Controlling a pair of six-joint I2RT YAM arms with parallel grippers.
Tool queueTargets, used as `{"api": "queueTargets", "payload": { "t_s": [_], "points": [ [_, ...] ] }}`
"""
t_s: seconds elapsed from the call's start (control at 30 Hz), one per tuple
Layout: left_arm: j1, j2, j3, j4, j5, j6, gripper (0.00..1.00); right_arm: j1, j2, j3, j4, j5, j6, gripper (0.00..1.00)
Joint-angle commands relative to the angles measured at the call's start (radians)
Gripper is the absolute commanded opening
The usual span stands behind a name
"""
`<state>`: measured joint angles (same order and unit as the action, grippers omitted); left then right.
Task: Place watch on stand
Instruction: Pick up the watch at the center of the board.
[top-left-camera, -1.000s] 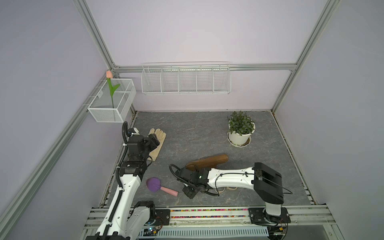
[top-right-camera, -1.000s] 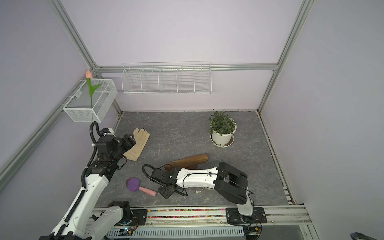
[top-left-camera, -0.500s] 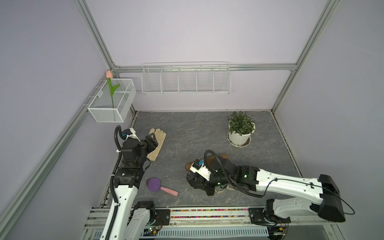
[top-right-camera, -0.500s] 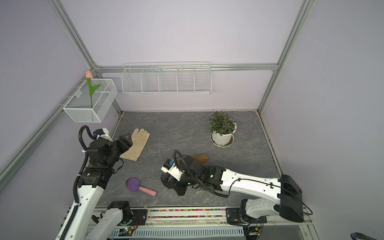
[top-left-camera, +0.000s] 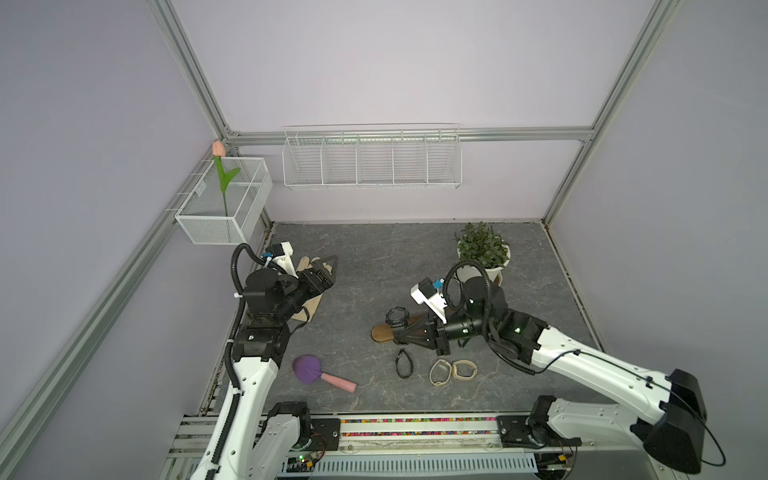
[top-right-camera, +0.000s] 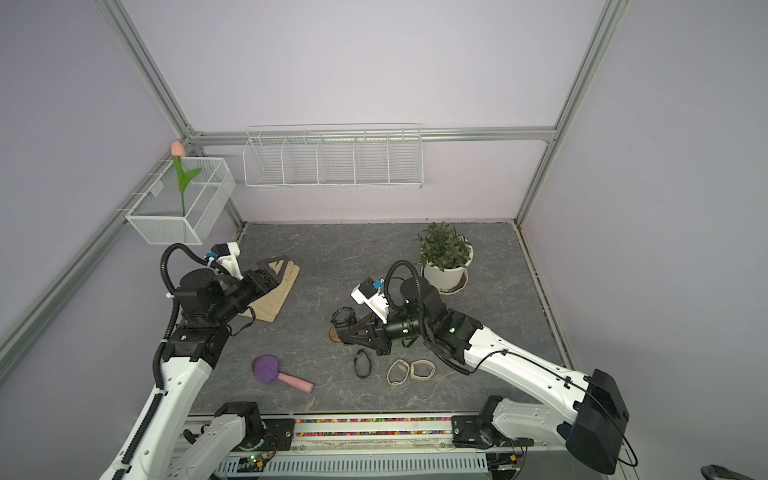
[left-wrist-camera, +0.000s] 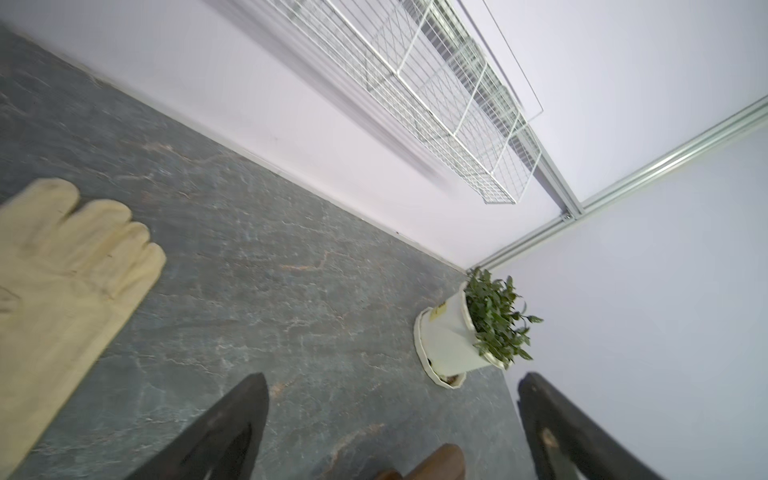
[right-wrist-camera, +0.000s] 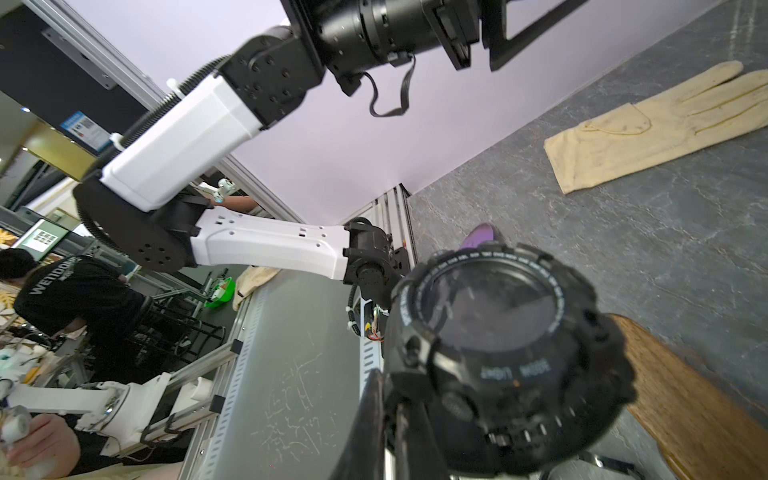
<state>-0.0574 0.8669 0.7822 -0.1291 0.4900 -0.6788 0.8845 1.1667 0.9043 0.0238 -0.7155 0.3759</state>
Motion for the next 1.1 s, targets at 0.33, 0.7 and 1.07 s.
{"api": "queueTargets", "payload": {
  "t_s": [0.33,0.7,1.07],
  "points": [
    [-0.007,0.049,0.024,0.255,0.377,-0.299,0.77,-0.106,0.11,0.165,-0.001,0.017,-0.055,0.07],
    [-0.162,0.054,0.033,0.329,0.313,-0.396,0.84,-0.049,0.15,0.195,-0.018,0.479,-0.136,0.07],
    [-0.322,0.125,0.07,0.271,0.26,-0.264,0.73,0.051,0.188,0.264,-0.013,0.762,-0.174,0.07]
  ]
}}
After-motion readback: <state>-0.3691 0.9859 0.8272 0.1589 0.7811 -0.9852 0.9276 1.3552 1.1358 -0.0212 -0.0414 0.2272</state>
